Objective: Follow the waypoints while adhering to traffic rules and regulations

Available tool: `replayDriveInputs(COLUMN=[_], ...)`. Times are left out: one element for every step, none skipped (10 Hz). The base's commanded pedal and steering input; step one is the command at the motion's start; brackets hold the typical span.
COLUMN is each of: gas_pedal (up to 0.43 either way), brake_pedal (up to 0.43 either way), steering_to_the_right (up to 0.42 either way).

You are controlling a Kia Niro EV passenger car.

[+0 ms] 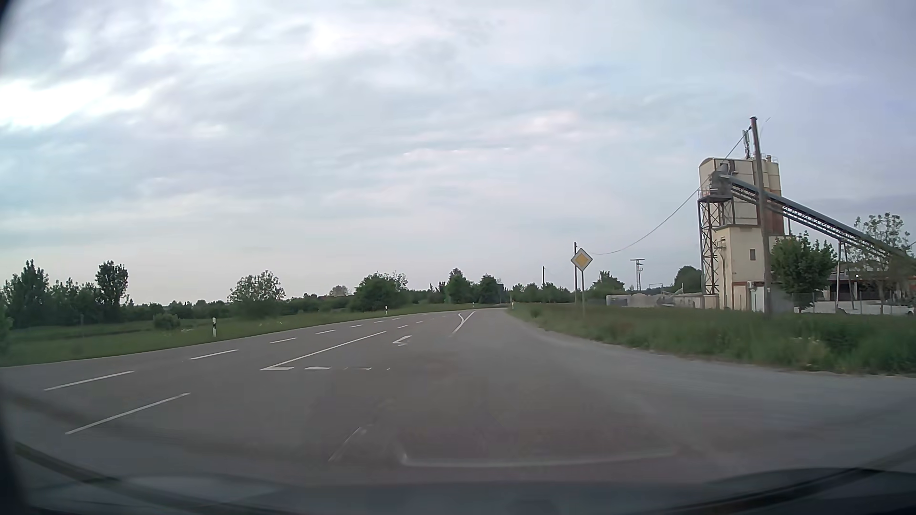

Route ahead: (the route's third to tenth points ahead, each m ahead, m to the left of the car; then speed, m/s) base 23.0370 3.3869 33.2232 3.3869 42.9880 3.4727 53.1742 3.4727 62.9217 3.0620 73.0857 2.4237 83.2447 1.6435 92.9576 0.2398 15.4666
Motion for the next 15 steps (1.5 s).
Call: replayDriveInputs(gas_pedal=[0.169, 0.169, 0.169, 0.169, 0.169, 0.169, 0.169, 0.169, 0.169, 0.157, 0.157, 0.157, 0.157, 0.157, 0.157], brake_pedal=[0.0, 0.0, 0.0, 0.0, 0.0, 0.0, 0.0, 0.0, 0.0, 0.0, 0.0, 0.0, 0.0, 0.0, 0.0], steering_to_the_right=[0.001, 0.001, 0.001, 0.001, 0.001, 0.001, 0.001, 0.001, 0.001, 0.001, 0.001, 0.0, 0.0, 0.0, 0.0])
